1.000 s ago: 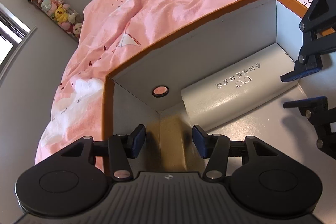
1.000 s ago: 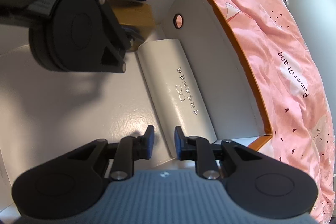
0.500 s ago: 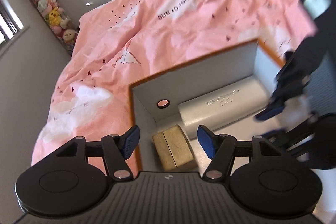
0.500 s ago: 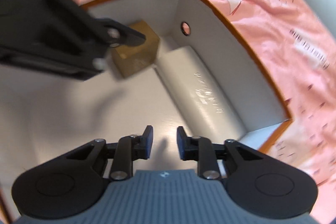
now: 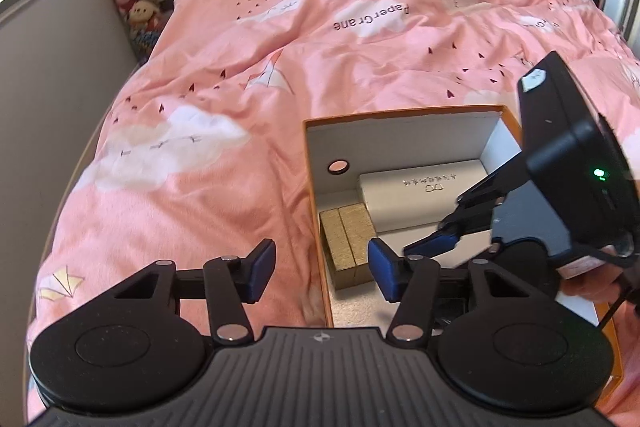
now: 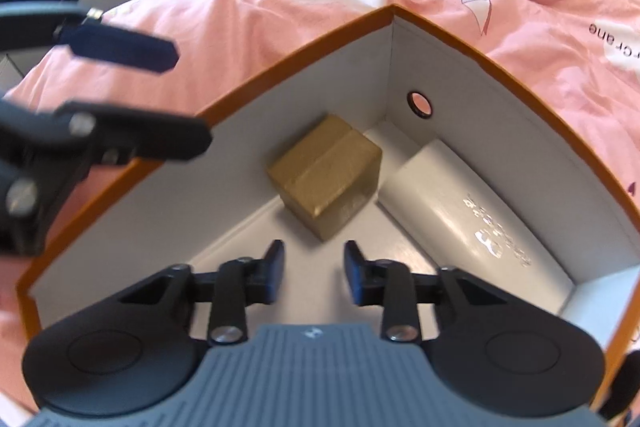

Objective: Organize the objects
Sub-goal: 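Lower the gold box into the box corner and open the left gripper, then move both grippers back toward the pink pouch and card holder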

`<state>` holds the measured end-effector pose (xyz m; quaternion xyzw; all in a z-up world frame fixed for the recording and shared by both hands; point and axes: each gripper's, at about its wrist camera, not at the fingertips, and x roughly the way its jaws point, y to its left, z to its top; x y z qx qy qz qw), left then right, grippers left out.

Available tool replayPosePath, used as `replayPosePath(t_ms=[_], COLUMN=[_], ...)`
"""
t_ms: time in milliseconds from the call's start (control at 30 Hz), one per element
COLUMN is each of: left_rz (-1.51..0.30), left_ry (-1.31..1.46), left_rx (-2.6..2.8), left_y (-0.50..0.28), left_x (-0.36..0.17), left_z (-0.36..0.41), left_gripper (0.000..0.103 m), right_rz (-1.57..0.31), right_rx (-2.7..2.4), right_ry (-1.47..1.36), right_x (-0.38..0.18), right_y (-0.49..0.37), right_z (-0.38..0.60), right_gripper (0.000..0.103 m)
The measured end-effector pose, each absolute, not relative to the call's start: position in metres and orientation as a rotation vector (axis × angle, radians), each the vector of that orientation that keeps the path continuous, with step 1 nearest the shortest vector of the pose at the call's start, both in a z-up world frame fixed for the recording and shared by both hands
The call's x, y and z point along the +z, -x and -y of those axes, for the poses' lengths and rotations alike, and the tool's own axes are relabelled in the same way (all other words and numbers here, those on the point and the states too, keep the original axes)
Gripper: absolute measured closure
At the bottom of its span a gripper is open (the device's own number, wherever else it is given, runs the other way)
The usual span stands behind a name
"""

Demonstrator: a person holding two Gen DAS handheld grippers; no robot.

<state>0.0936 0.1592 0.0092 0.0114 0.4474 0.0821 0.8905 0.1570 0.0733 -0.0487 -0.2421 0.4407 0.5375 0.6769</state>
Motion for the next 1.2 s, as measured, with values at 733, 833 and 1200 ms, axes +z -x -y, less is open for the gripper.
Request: replayPosePath(t_ms=[733,833,1200], left_rz=[-0.948,-0.943,-0.804], left_ry=[0.080,0.089,0.066], left_rx=[0.229,0.239,0.198], left_y=[-0.111,-0.110,-0.089], left_x=[-0.008,-0.006,0.031], left_z=[-0.184,-0.184,-0.154], left_gripper=[0.052,0.051,0.051], right_rz=[-0.978,-0.973,-0.878], right_rx=[1.046,1.052,1.031], right_ry=[0.466,0.479,0.313], right_x=[-0.061,-0.060,-0.009], right_y=[-0.189,-0.188,-0.165], right_z=[-0.117,-0.119,-0.041], right_gripper=[0.094,0.094,0.089])
